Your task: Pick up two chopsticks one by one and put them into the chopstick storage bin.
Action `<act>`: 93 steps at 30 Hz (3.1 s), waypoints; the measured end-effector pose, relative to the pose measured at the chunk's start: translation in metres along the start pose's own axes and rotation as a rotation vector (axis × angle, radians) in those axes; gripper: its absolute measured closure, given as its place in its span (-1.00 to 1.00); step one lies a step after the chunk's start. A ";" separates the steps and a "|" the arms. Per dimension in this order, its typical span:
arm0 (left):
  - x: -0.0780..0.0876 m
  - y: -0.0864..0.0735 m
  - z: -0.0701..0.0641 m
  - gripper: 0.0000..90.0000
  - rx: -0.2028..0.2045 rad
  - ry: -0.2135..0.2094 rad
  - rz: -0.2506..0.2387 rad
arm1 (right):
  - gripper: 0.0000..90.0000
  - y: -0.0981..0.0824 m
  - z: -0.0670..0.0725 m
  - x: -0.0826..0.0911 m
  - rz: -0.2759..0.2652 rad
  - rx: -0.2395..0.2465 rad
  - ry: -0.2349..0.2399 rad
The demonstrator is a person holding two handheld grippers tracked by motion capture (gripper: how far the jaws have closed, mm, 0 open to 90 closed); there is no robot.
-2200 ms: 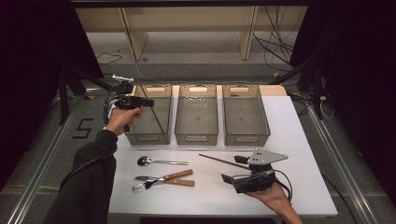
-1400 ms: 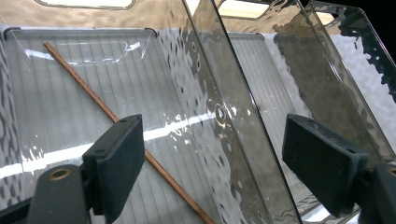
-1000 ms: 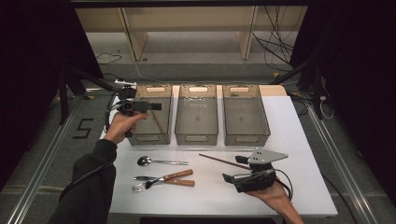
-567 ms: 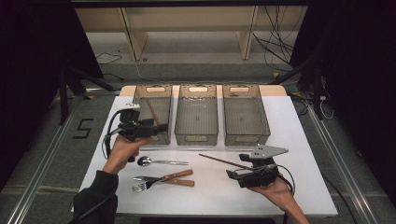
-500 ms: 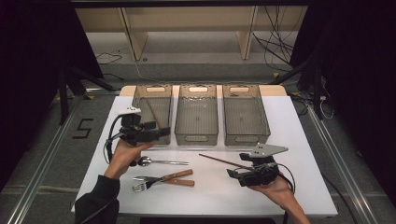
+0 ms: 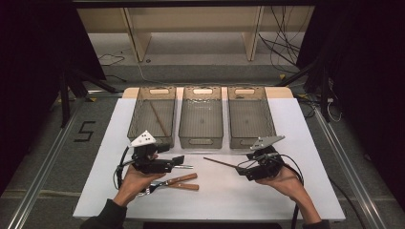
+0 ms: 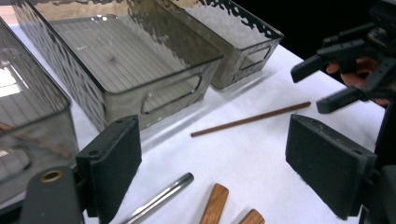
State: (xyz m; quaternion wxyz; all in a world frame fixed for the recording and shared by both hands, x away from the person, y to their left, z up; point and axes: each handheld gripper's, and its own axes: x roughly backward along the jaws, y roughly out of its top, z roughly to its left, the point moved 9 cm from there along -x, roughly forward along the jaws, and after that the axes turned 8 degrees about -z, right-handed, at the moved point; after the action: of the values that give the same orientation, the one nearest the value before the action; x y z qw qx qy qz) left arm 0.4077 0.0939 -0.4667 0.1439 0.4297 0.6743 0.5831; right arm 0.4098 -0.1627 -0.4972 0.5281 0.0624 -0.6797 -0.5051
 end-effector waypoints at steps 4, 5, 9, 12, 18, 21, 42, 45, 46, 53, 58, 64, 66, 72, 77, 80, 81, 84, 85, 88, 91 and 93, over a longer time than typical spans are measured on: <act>-0.002 -0.012 -0.006 -0.60 0.000 -0.020 0.001 | -0.24 -0.003 -0.004 -0.004 0.044 -0.004 0.013; -0.003 -0.015 -0.007 -0.60 0.004 -0.023 -0.002 | -0.23 -0.004 -0.004 -0.006 0.057 0.006 0.013; -0.002 -0.027 -0.013 -0.60 0.002 -0.037 -0.004 | -0.19 -0.004 -0.005 -0.010 0.091 0.025 0.020; 0.000 -0.036 -0.013 -0.60 0.000 -0.035 -0.010 | -0.15 -0.005 -0.006 -0.013 0.127 0.039 0.020; 0.008 -0.046 -0.012 -0.60 -0.007 -0.018 -0.031 | -0.03 -0.007 -0.008 -0.018 0.184 0.056 0.026; 0.010 -0.047 -0.013 -0.60 -0.013 -0.016 -0.039 | 0.01 -0.010 -0.010 -0.021 0.214 0.061 0.023; 0.010 -0.054 -0.016 -0.61 -0.038 -0.015 -0.018 | 0.51 -0.024 -0.020 -0.038 0.351 0.100 -0.020; 0.010 -0.054 -0.016 -0.61 -0.040 -0.014 -0.018 | 0.57 -0.026 -0.021 -0.040 0.366 0.105 -0.025; 0.010 -0.054 -0.016 -0.61 -0.040 -0.014 -0.018 | 0.58 -0.027 -0.021 -0.040 0.373 0.108 -0.027; 0.009 -0.054 -0.017 -0.61 -0.042 -0.016 -0.019 | 0.73 -0.027 -0.018 -0.042 0.398 0.138 -0.026; 0.009 -0.054 -0.018 -0.61 -0.044 -0.017 -0.019 | 0.79 -0.027 -0.016 -0.043 0.419 0.162 -0.031; 0.009 -0.054 -0.017 -0.60 -0.042 -0.011 -0.018 | 0.89 -0.027 -0.013 -0.043 0.419 0.207 -0.031; 0.009 -0.054 -0.016 -0.60 -0.042 -0.009 -0.017 | 0.89 -0.027 -0.013 -0.042 0.418 0.213 -0.030; 0.009 -0.053 -0.016 -0.60 -0.040 -0.004 -0.015 | 0.89 -0.017 -0.005 -0.033 0.344 0.195 0.002; 0.004 -0.050 -0.024 -0.60 -0.020 -0.022 -0.015 | 0.89 -0.004 0.005 -0.020 0.258 0.178 0.031; -0.002 -0.046 -0.033 -0.59 -0.007 -0.039 -0.019 | 0.89 0.007 0.010 -0.015 0.181 0.166 0.047; -0.005 -0.044 -0.038 -0.59 0.004 -0.050 -0.021 | 0.89 0.011 0.011 -0.014 0.154 0.162 0.054; -0.013 -0.040 -0.049 -0.59 -0.002 -0.068 -0.008 | 0.89 0.021 0.020 -0.013 0.085 0.143 0.066; -0.016 -0.038 -0.052 -0.58 0.008 -0.080 -0.008 | 0.89 0.023 0.023 -0.013 0.065 0.140 0.071; -0.024 -0.029 -0.059 -0.55 0.031 -0.099 -0.010 | 0.89 0.032 0.035 -0.016 0.009 0.127 0.084; -0.030 -0.016 -0.061 -0.50 0.061 -0.103 -0.019 | 0.89 0.037 0.046 -0.018 -0.017 0.138 0.083; -0.034 -0.010 -0.062 -0.45 0.085 -0.107 -0.029 | 0.89 0.040 0.052 -0.019 -0.037 0.138 0.077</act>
State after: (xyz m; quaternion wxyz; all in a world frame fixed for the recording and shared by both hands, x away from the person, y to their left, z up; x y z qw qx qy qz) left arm 0.3808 0.0277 -0.4686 0.1698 0.4558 0.6961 0.5281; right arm 0.3955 -0.0989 -0.4763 0.5387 0.1305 -0.6909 -0.4640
